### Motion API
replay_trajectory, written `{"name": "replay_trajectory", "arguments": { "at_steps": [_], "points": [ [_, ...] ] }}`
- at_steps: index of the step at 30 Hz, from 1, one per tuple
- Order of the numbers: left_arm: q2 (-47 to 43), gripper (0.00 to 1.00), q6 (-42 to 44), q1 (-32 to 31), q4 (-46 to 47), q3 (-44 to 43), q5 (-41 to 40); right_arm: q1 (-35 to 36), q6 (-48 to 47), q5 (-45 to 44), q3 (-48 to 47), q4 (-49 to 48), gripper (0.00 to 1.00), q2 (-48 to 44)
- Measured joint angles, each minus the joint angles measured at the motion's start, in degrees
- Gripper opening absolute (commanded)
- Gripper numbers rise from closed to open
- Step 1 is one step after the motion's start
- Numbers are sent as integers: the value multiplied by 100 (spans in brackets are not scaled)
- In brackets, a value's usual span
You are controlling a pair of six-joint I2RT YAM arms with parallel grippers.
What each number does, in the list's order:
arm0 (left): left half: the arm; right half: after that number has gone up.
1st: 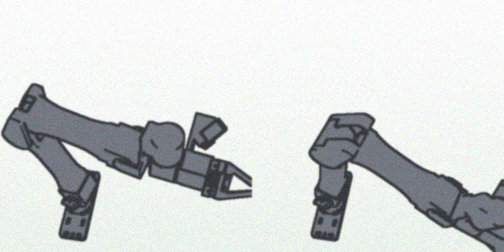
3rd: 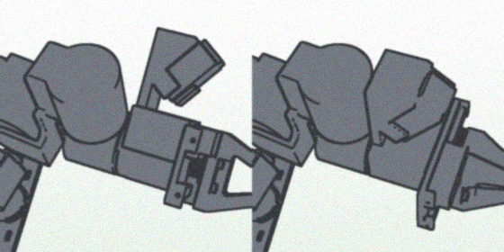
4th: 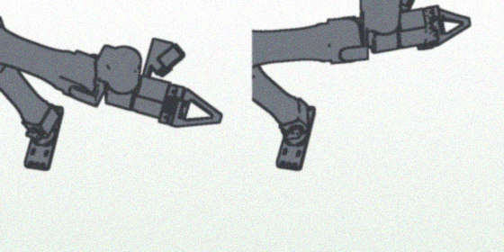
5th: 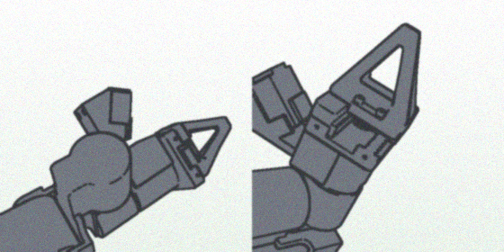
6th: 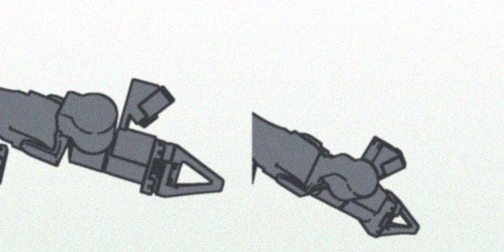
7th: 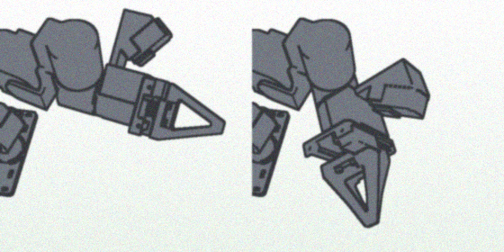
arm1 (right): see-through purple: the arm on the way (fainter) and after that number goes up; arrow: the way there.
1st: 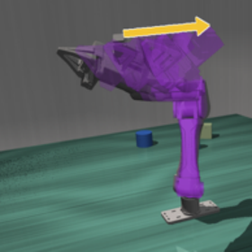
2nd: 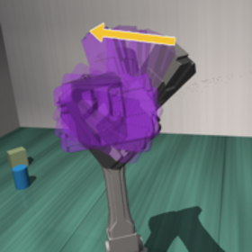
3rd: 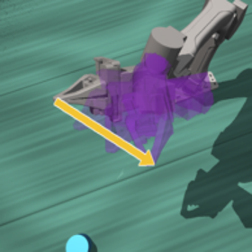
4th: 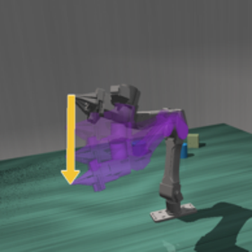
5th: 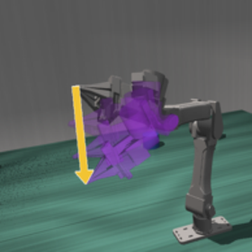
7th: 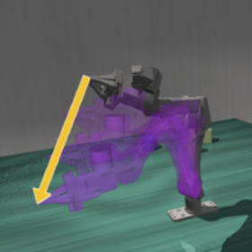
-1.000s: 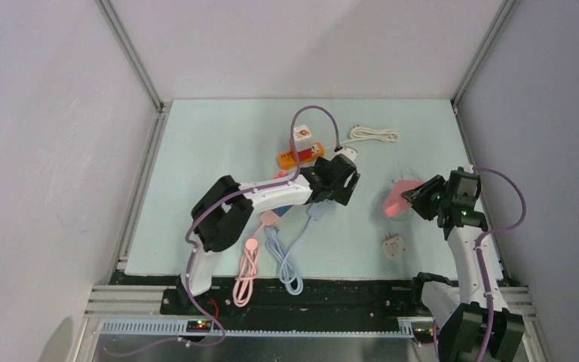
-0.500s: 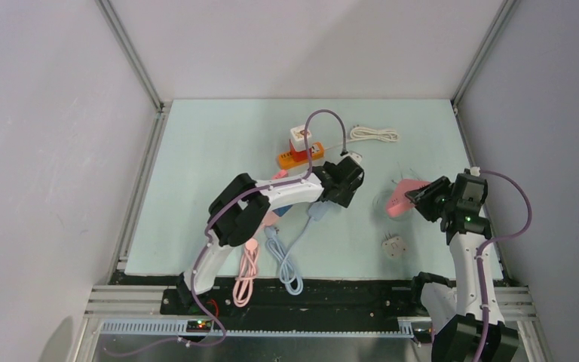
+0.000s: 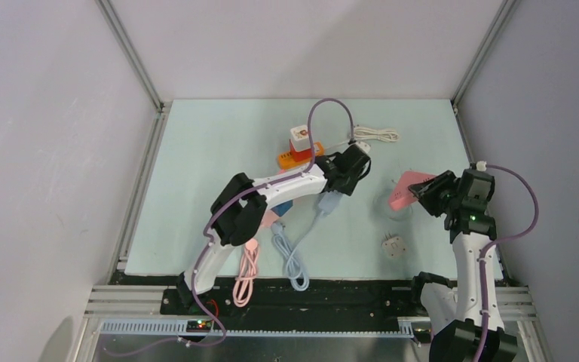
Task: Insert the plug
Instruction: Pick up the socket from the center of the board, then place the socket at the center of the board.
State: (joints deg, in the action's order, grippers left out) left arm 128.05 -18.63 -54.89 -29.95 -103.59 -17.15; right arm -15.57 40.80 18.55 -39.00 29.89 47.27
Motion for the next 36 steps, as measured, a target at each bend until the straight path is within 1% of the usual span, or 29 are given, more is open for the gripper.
{"name": "replay_trajectory", "arguments": {
  "at_steps": [3,6,11,16,21,26,30,36],
  "points": [
    [-33,0,223,-4,-63,-470,76,-55,-46,24,-151,13,0,-11],
    [-101,0,669,-22,-74,-1073,144,-138,-92,46,-275,85,0,-28],
    [-199,0,1694,-72,-2,-2026,409,-402,-212,85,-503,317,0,-105],
    [-273,0,2684,-103,210,-2546,901,-704,-291,149,-682,435,0,-203],
    [-435,0,3600,-114,310,-2553,1784,-782,-334,151,-822,566,0,-208],
    [-745,0,4935,-136,389,-2186,2400,-822,-341,188,-870,651,0,-234],
    [-922,0,6183,-136,411,-1808,2634,-898,-345,188,-960,715,0,-234],
    [-922,1,7718,-92,382,-1777,2776,-953,-361,186,-1043,730,0,-232]
  ]
}}
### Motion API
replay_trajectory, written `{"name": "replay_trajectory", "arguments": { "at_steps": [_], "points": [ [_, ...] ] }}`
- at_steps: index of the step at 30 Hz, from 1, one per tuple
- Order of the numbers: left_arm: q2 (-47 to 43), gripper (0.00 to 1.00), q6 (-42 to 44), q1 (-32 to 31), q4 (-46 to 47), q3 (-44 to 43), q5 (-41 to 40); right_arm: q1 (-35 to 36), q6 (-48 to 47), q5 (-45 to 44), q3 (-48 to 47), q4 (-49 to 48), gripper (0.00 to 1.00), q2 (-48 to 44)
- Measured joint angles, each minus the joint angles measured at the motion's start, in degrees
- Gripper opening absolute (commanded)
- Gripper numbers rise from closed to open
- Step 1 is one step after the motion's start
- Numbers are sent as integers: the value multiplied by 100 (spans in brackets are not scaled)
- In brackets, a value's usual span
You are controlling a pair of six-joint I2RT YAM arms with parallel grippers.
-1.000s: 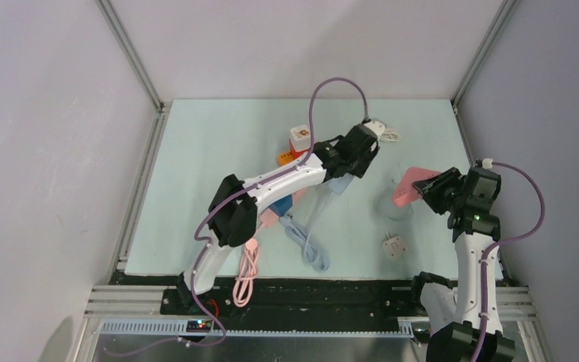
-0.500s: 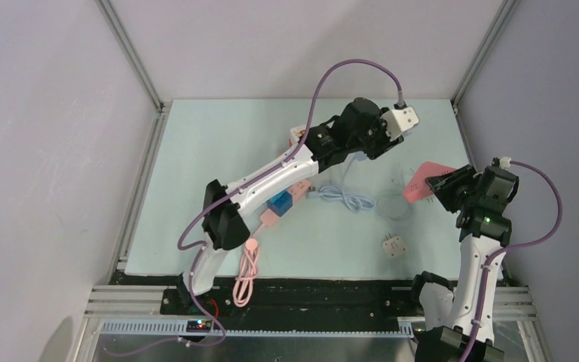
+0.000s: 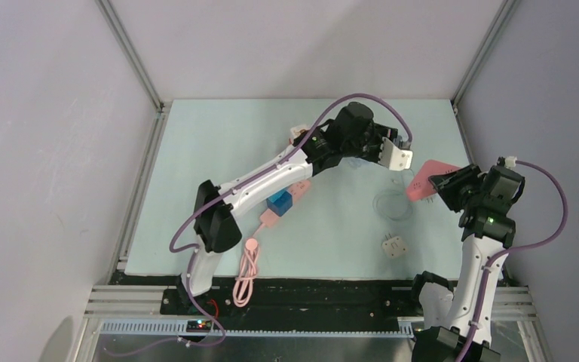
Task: Insert the plug
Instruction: Place the socket at the center of the board.
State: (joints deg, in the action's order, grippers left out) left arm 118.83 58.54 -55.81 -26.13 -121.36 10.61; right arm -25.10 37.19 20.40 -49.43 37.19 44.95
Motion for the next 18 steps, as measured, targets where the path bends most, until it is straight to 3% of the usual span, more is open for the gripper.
{"name": "replay_trajectory", "arguments": {
  "at_steps": [10,18],
  "points": [
    [-391,0,1829,-2,175,1357,713,-13,-52,87,0,76,0,107],
    [-516,0,2632,-262,260,2542,315,-22,-79,63,0,68,0,131]
  ]
}}
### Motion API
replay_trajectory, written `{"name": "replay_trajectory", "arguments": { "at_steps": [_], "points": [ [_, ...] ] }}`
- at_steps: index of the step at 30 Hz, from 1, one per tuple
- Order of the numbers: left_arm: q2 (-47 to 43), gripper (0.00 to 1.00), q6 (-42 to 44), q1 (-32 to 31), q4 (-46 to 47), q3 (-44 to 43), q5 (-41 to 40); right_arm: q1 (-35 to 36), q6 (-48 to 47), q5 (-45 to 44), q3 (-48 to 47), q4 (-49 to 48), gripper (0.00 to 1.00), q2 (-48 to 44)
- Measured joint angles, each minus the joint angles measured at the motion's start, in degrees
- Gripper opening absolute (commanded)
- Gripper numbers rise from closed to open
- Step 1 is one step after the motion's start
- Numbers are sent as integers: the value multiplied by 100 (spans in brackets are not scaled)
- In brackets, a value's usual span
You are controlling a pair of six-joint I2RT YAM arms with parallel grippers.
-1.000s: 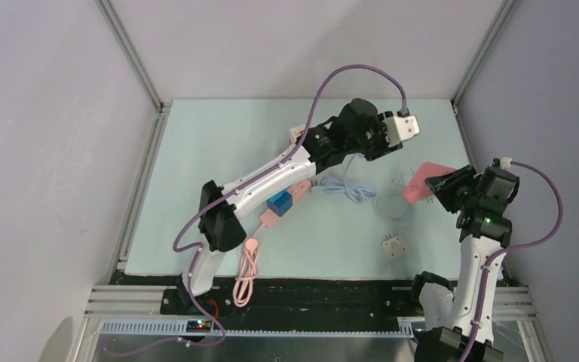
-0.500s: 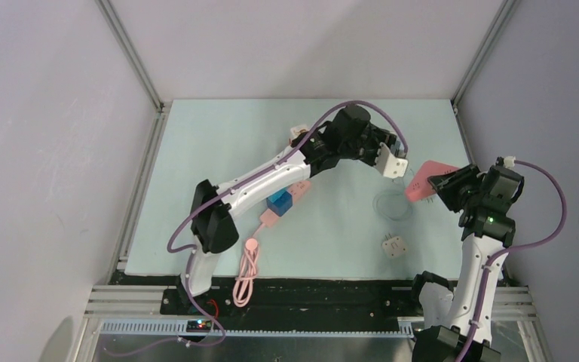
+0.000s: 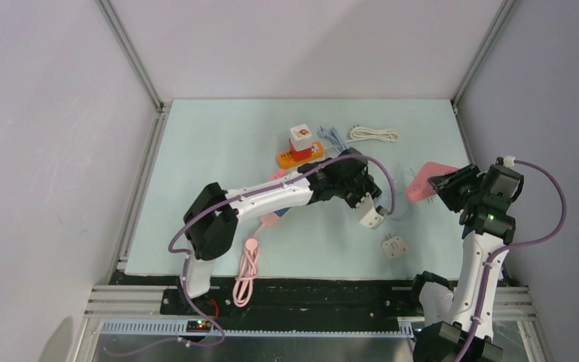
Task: Insert the plug
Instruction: Place the socket at the center of the board.
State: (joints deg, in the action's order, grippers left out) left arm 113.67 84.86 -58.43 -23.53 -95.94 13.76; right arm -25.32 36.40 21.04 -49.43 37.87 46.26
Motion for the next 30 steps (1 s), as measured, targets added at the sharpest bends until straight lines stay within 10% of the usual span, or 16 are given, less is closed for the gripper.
{"name": "replay_trajectory", "arguments": {
  "at_steps": [17,23,27,30],
  "points": [
    [-24,9,-256,-525,-1521,870,-802,9,87,136,0,-96,0,92],
    [214,38,-562,-782,-1884,649,-562,28,109,175,0,-96,0,15],
    [420,93,-621,-844,-2015,647,-549,39,111,219,0,-94,0,-4],
    [516,99,-732,-841,-2264,645,-457,42,114,240,0,-94,0,-7]
  ]
}}
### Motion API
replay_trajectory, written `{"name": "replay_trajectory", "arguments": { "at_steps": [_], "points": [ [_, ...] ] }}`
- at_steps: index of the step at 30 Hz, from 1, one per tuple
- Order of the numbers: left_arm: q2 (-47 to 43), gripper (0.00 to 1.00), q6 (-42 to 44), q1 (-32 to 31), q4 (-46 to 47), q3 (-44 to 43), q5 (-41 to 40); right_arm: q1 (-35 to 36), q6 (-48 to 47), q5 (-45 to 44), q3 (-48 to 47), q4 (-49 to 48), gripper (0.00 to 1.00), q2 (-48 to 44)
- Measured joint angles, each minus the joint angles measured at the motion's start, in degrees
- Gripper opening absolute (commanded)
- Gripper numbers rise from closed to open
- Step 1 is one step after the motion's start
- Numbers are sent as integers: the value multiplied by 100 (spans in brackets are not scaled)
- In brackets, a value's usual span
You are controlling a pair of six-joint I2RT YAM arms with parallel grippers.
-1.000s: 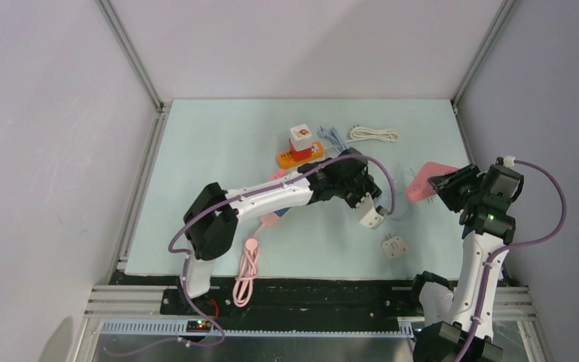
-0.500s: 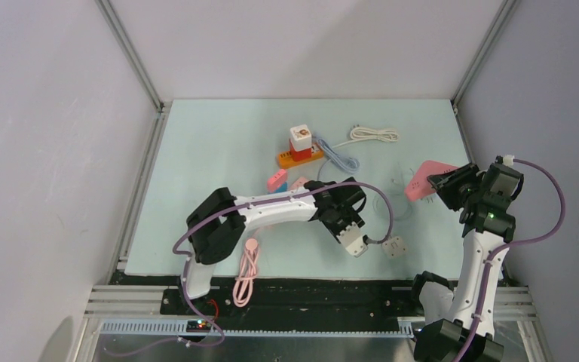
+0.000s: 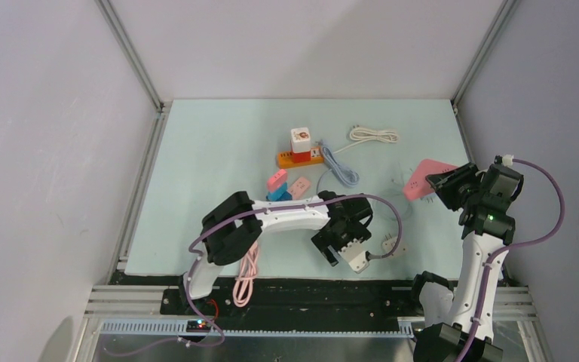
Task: Insert the plug
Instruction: Place the socket at the center of the board.
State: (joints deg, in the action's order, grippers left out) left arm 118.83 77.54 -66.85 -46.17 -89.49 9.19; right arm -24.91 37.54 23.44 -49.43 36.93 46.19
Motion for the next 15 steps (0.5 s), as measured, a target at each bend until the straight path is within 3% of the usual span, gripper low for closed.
{"name": "replay_trajectory", "arguments": {
  "at_steps": [8,15],
  "points": [
    [11,100,-103,0,-236,-144,192,0,2,68,0,0,0,-13],
    [-573,100,-229,0,-260,-138,503,4,0,116,0,0,0,-35]
  ]
}}
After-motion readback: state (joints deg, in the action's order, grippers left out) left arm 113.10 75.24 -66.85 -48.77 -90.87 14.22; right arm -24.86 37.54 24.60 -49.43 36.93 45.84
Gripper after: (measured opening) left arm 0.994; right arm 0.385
